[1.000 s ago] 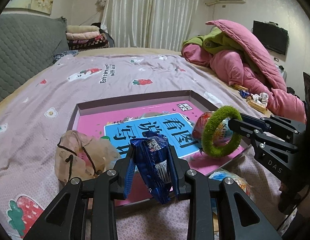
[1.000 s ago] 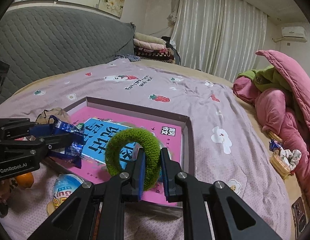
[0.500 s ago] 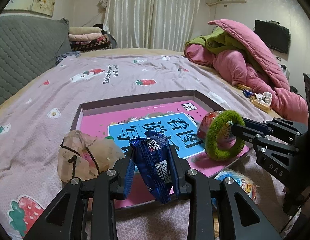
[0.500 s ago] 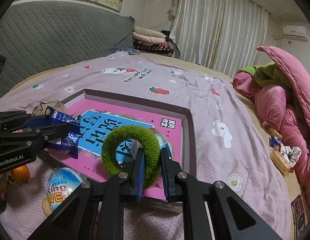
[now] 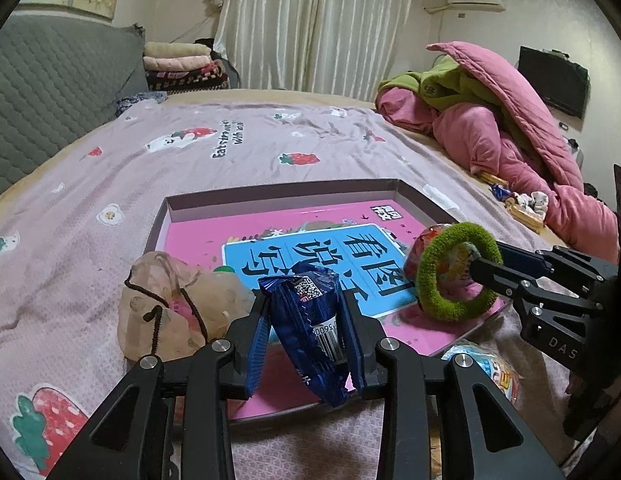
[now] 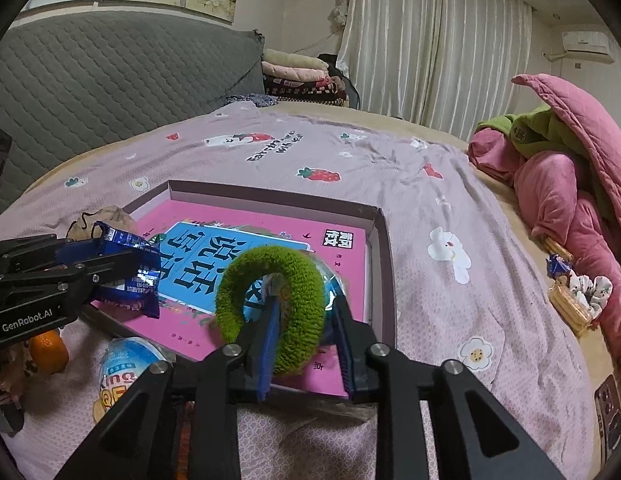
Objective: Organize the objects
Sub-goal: 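Lower the packet onto the book and open left gripper while right lowers the ring beside it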
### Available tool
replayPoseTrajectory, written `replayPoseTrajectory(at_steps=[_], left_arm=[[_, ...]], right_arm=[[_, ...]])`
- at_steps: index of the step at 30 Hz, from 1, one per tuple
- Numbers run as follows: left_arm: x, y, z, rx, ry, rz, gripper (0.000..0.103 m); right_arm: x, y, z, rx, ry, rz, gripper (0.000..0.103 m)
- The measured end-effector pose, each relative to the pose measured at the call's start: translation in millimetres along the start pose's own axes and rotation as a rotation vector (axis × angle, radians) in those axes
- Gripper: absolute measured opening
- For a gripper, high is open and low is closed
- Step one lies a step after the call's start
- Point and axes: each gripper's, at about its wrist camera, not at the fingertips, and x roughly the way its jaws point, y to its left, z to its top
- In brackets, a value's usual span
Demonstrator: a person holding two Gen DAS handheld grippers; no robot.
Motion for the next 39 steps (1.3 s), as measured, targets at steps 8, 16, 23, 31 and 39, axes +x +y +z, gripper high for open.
replayPoseTrajectory(at_steps=[8, 16, 23, 31, 39], left_arm=[[2, 4, 1, -0.007, 0.009, 0.021, 0.038], [5, 11, 2, -0.016, 0.027, 0.050, 0.045], [2, 15, 4, -0.024, 0.017, 0.057, 0.053], [-2, 17, 6, -0.029, 0.005, 0.058, 0.054], [-4, 17, 8, -0.030, 0.002, 0.058, 0.054]], right_arm=[[0, 1, 0, 0.001, 0.002, 0.006, 0.034], [1, 0, -1, 0.006, 0.004, 0.002, 0.038], [-1, -1, -1, 0.013, 0.005, -0.004, 0.044], [-1, -3, -1, 0.014, 0.010, -0.004, 0.048], [-3, -4, -2, 0.016, 0.011, -0.009, 0.053]])
